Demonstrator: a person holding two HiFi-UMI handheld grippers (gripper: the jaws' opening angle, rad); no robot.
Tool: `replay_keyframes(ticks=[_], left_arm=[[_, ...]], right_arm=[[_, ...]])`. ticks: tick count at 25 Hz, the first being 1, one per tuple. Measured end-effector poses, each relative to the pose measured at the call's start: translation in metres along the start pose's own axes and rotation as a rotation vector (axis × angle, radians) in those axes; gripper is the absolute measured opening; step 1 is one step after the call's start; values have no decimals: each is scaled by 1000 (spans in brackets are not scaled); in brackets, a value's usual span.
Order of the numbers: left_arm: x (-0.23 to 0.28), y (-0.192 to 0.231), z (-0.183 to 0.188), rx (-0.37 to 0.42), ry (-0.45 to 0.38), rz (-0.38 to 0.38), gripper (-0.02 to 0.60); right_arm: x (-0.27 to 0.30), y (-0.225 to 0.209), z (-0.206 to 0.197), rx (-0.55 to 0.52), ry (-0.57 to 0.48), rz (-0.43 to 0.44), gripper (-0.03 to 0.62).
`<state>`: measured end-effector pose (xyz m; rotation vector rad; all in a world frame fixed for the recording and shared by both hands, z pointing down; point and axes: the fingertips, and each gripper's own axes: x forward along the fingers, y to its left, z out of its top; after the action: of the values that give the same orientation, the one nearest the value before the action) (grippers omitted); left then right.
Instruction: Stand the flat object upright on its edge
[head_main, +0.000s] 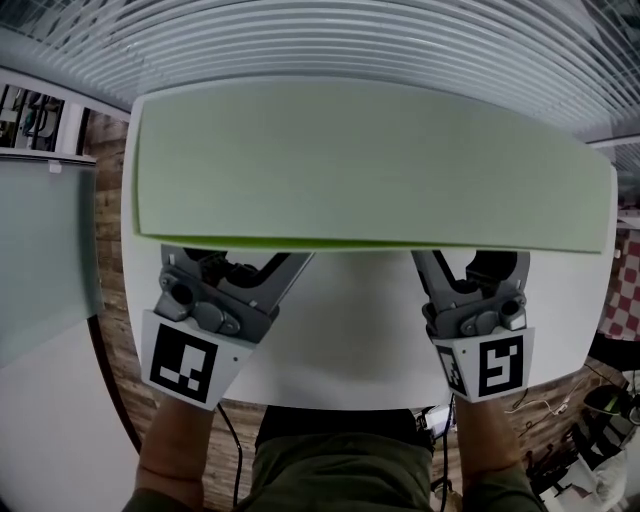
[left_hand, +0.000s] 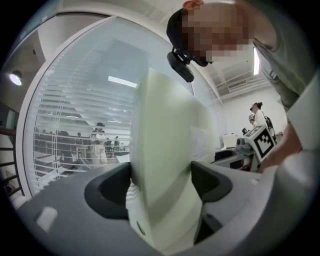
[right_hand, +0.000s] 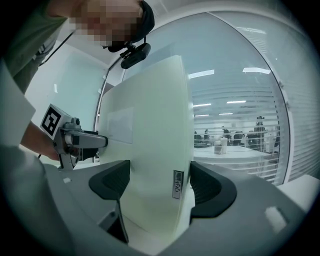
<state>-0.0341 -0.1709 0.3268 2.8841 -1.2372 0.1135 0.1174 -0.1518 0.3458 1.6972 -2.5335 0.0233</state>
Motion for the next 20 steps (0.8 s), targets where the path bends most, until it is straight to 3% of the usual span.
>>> replay_keyframes(ticks=[20], left_arm=[[-3,-10,-1,3,28,4,371]], right_arm=[[-6,-2,-2,6,4,37,383]])
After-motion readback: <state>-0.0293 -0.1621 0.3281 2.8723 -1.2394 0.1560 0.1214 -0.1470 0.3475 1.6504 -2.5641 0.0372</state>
